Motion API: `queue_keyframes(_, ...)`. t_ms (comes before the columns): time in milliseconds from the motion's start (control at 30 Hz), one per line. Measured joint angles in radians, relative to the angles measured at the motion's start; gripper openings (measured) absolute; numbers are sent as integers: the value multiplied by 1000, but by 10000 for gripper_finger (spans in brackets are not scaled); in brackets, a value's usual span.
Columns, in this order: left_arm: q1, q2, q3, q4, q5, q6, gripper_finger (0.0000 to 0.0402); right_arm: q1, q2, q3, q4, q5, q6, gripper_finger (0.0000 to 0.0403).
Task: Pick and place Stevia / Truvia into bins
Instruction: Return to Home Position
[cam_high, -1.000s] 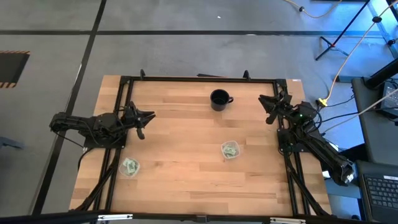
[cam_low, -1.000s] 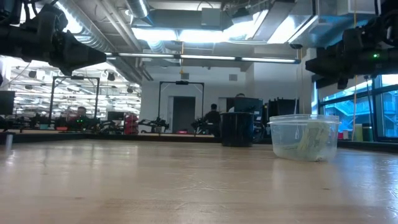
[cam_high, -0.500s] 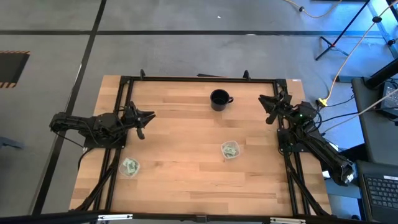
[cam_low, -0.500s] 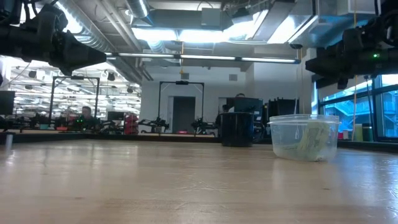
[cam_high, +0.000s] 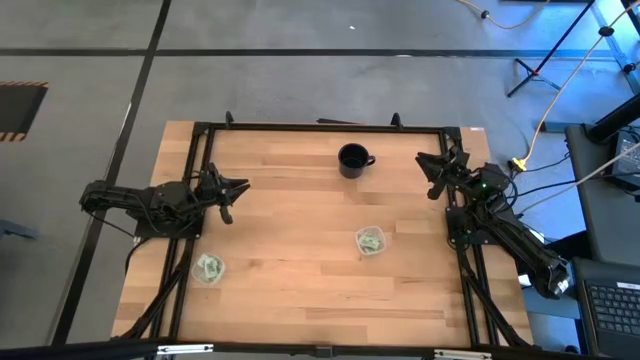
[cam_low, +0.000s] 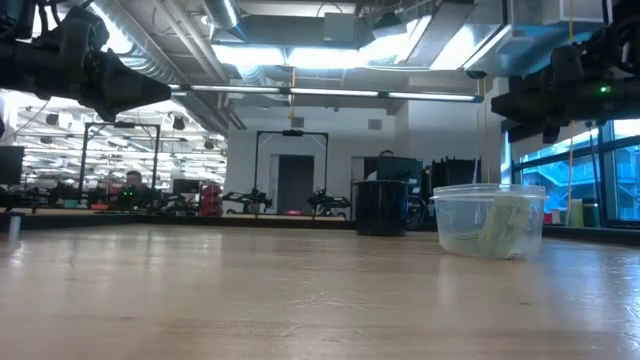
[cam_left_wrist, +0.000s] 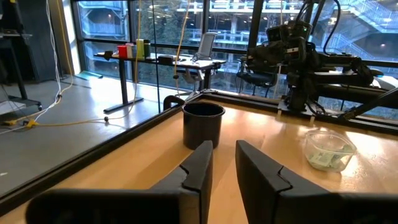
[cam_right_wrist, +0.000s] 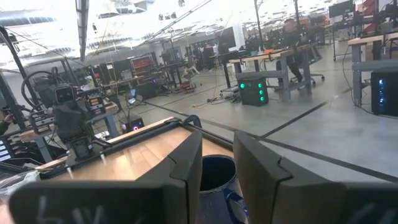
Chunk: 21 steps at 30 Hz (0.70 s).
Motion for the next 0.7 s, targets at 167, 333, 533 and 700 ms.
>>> queue_keyframes(167,0,0,0,0,0,0,65,0,0,0,0,0,0,95)
queue_keyframes(333,0,0,0,0,0,0,67,0,0,0,0,0,-1,95)
queue_keyframes(533,0,0,0,0,0,0,64,0,0,0,0,0,0,95)
queue_keyframes(700,0,0,0,0,0,0,66,0,0,0,0,0,0,95)
